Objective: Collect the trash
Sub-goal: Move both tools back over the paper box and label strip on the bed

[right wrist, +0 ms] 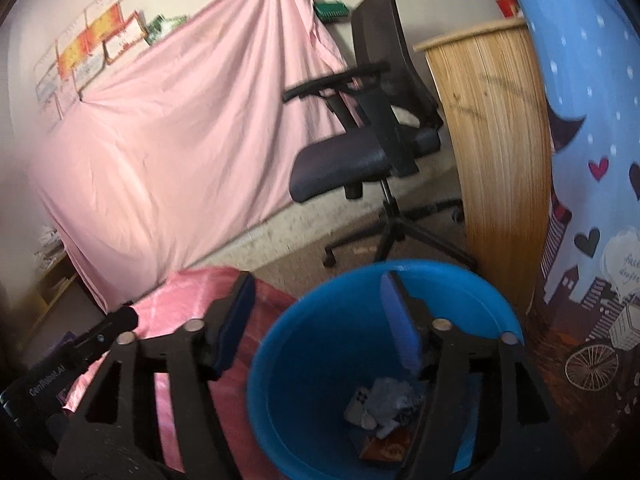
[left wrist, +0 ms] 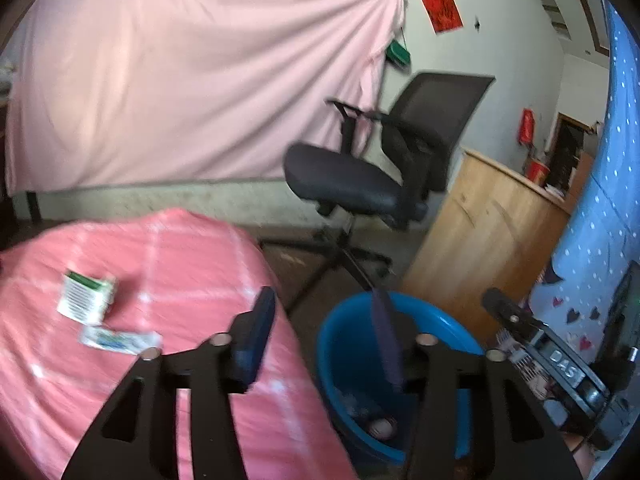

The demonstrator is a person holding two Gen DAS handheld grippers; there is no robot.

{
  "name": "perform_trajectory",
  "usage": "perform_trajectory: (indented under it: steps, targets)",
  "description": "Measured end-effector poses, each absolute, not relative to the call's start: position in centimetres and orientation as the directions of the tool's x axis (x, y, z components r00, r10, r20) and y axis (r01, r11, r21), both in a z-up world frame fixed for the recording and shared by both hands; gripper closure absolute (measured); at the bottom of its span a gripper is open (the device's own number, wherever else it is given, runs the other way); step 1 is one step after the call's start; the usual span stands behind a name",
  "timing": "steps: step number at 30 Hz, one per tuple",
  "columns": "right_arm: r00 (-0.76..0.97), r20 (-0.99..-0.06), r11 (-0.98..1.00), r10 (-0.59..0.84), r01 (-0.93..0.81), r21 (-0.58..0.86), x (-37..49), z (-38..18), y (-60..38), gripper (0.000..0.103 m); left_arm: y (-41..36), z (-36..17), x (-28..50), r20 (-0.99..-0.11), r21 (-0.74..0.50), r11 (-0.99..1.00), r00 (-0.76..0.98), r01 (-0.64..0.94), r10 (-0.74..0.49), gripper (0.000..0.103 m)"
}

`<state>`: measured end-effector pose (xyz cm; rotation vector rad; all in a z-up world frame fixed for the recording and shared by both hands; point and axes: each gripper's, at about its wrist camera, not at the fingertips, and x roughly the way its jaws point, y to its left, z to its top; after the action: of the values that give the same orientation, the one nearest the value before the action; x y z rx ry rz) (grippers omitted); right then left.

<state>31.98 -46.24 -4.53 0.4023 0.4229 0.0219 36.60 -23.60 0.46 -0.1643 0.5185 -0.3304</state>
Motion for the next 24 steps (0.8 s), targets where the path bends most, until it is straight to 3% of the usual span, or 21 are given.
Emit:
perform_trajectory:
  steps: [3,4,5,7,19,24]
  targets:
    - [0.934,-0.344,0.926,0.099,0.04,0.375,31.5,-3.6,-45.5,0.0,-21.8,1.3,36.0,-0.418,-0.234,0.944,0.853,0.233,-0.314,0.043]
    - [0.949,-0.302,0.932,0.093,0.024,0.361,31.0,-3.0,-44.8,0.0,-21.1,1.5,35.9,-0.41,-0.234,0.947,0.861,0.222,-0.303,0.034]
    - [0.955,-0.28,0.934,0.093,0.013,0.356,30.8,-2.7,-44.4,0.0,-20.5,1.7,35.7,-0.404,-0.231,0.95,0.868,0.208,-0.288,0.02]
    - [0.968,-0.228,0.937,0.104,-0.018,0.349,30.3,-2.0,-43.7,0.0,-18.9,2.0,35.2,-0.372,-0.23,0.958,0.894,0.173,-0.251,0.007]
    - [0.984,-0.056,0.962,0.171,-0.154,0.226,29.0,0.9,-37.1,0.0,-11.1,3.0,31.9,-0.231,-0.188,0.982,0.97,0.028,-0.072,0.002]
    - [0.978,-0.027,0.963,0.208,-0.2,0.182,28.9,1.4,-34.5,0.0,-8.1,2.7,30.6,-0.202,-0.18,0.983,0.979,-0.024,-0.013,0.002]
